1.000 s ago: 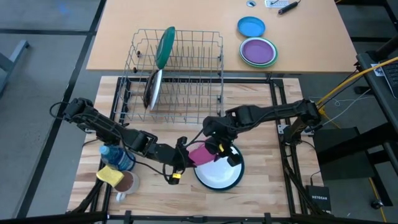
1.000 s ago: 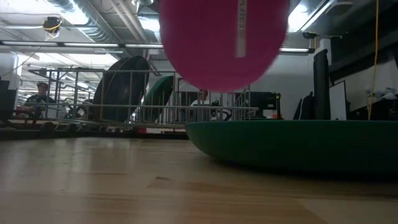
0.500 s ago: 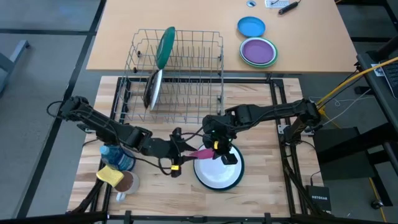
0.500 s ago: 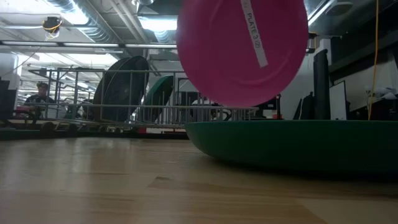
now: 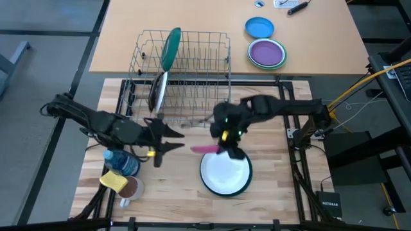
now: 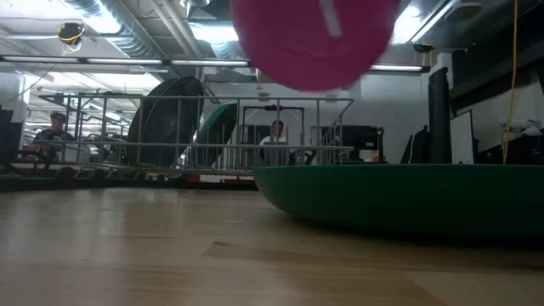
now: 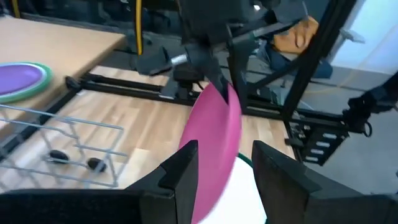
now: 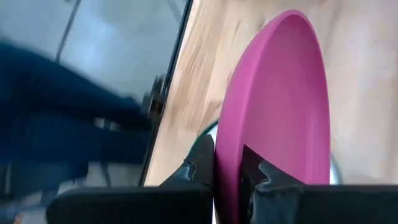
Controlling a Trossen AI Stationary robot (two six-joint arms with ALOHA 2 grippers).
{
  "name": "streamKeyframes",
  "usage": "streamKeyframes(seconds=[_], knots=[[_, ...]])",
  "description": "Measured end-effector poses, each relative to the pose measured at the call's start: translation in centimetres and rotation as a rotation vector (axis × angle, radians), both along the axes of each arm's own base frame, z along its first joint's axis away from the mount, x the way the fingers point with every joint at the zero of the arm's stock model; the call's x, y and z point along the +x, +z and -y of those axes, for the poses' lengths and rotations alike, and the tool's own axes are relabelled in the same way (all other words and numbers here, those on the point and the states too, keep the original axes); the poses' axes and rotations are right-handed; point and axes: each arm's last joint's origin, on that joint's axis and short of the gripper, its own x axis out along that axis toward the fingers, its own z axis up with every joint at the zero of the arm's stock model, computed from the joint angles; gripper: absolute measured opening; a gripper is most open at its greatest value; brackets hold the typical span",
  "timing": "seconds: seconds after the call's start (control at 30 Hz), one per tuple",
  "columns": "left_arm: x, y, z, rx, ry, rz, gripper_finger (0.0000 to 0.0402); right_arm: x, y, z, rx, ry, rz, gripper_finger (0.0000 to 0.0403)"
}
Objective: Sort dishes
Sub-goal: Put the pink plate on the dish rack
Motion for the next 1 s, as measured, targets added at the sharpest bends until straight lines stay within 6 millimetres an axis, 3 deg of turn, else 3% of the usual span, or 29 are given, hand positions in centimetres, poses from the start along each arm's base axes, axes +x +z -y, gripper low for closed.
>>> streamKeyframes(seconds=[0.27, 0.47, 0.7, 1.0], knots=[[-3.8, 1.9, -2.0, 0.015, 0.114, 0.048, 0.0139, -0.6, 5.0, 5.5, 0.091, -0.279, 0.109, 0.0020], [-5.4, 2.5, -2.9, 0.039, 0.218, 0.067, 0.0139, -1.5, 7.3, 10.6, 0.200, -0.536, 0.162, 0.0020], [-5.7, 2.3, -3.2, 0.072, 0.271, 0.043, 0.0139, -2.7, 7.0, 17.5, 0.374, -0.842, 0.108, 0.0020], [-5.5, 1.4, -3.2, 0.072, 0.292, -0.026, 0.0139, -2.1, 3.4, 23.4, 0.575, -1.038, -0.011, 0.0020]])
